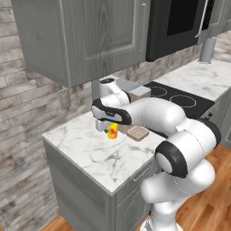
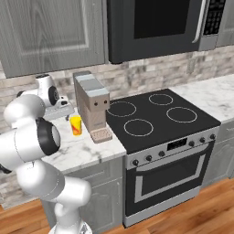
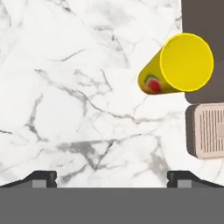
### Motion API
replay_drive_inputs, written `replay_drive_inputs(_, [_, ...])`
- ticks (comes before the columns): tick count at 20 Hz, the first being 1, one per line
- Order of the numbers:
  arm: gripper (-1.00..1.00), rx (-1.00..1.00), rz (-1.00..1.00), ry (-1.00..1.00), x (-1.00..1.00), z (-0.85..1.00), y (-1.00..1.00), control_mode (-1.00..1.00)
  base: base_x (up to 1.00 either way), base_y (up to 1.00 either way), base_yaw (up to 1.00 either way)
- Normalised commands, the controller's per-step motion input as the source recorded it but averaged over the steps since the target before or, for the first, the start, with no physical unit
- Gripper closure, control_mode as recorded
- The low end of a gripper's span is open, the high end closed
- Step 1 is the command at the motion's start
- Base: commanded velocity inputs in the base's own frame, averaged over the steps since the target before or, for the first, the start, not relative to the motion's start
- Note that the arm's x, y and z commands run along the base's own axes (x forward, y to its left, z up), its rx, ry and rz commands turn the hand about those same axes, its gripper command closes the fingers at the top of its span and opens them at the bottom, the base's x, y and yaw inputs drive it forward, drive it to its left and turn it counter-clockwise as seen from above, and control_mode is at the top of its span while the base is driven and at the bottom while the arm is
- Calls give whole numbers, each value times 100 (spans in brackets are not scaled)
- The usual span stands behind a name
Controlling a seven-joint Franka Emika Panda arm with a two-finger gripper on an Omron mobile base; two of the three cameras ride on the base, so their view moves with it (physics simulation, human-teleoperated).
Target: Pick the cup and bowl from the counter and place them on the counter next to the sink.
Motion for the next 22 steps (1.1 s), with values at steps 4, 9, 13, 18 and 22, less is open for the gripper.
replay_drive_inputs(4, [-100,2,0,-7,19,0,0,-100,0,0,0])
replay_drive_inputs(9, [-100,5,0,-11,20,0,0,-100,0,0,0])
replay_drive_inputs(13, [-100,7,0,-9,20,0,0,-100,0,0,0])
replay_drive_inputs(18, [-100,4,0,-5,21,-3,0,-100,0,0,0])
replay_drive_inputs(22, [-100,0,0,0,27,0,0,-100,0,0,0])
